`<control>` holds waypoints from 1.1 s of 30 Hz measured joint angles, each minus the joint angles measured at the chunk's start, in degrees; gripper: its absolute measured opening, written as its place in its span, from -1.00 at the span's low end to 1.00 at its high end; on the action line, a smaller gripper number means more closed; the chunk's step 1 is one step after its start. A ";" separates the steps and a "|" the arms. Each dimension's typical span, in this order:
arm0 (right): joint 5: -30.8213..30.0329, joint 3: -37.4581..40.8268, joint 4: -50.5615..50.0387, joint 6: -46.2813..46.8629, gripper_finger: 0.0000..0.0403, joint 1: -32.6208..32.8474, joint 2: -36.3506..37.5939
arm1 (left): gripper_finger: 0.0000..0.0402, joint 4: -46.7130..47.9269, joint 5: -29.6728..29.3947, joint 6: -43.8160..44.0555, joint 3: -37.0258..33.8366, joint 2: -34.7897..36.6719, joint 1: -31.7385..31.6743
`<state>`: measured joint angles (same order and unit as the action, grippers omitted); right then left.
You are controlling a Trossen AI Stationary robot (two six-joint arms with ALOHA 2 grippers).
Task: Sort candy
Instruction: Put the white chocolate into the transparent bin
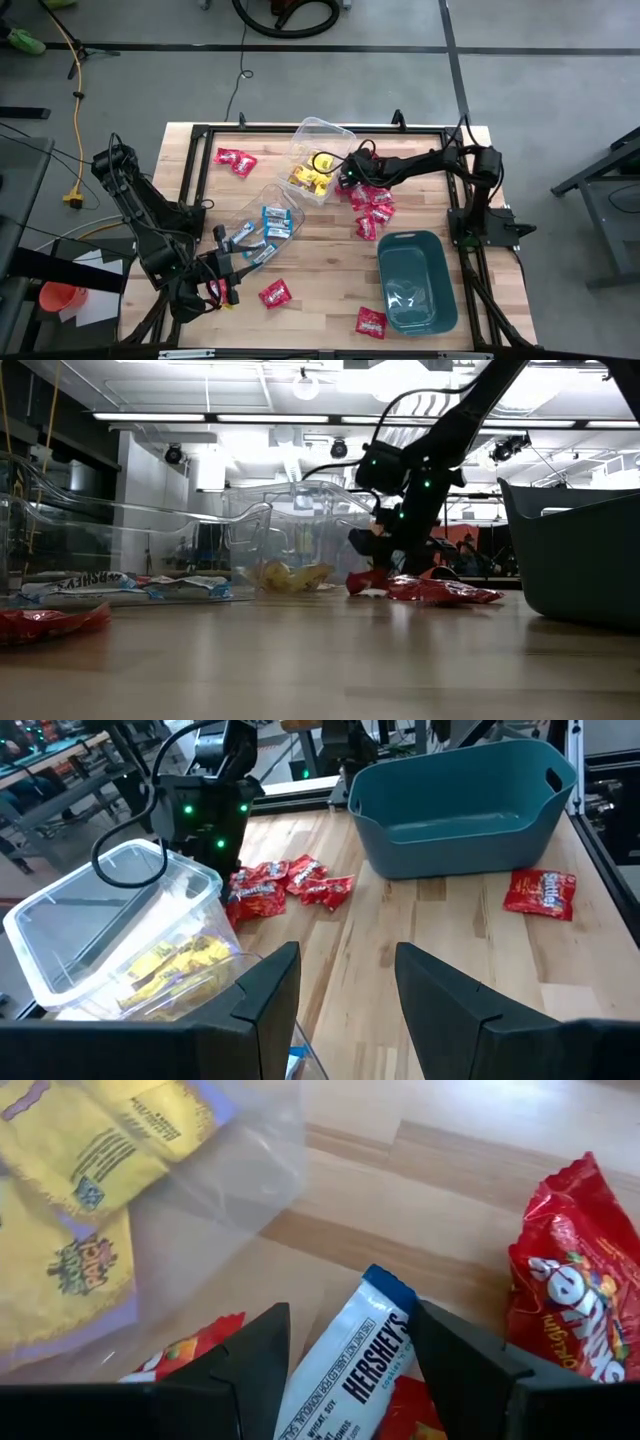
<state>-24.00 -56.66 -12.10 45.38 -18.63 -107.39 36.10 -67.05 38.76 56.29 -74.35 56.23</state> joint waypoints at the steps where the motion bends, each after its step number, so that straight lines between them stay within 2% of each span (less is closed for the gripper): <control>1: -0.40 0.00 -0.31 0.32 0.02 0.02 -0.11 | -0.23 0.02 0.04 0.00 0.02 0.00 0.00; 7: -1.07 0.03 -1.45 0.64 0.02 0.00 -0.09 | -0.23 0.02 0.06 0.03 0.02 0.00 0.00; 10: -2.37 0.08 -2.41 -0.15 -0.08 0.18 -0.09 | -0.23 0.02 0.06 0.04 0.02 0.00 0.00; 12: -3.60 0.11 -3.41 -0.30 -0.24 0.37 -0.11 | -0.23 0.02 0.07 0.07 0.02 0.00 0.00; 16: -6.52 0.11 -5.50 -0.56 -0.80 0.82 -0.09 | -0.23 0.02 0.04 0.07 0.01 0.00 0.00; 18: -7.56 0.10 -5.62 -1.82 -0.92 1.38 -0.01 | -0.23 0.02 0.04 0.07 0.02 0.00 0.00; 21: -7.63 -0.75 -7.75 -2.80 -0.88 2.58 0.50 | -0.23 0.02 0.04 0.06 0.02 0.00 0.02; 24: -7.56 -2.47 -10.27 -5.43 -0.96 4.51 2.35 | -0.23 0.04 0.04 0.07 0.00 0.00 0.02; 33: -16.16 -7.48 -16.08 -9.48 -0.99 14.32 11.65 | -0.23 -0.06 0.45 0.12 0.00 0.00 0.11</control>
<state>-40.17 -64.14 -28.18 35.90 -4.31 -95.75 36.03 -66.60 38.89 56.29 -74.35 56.34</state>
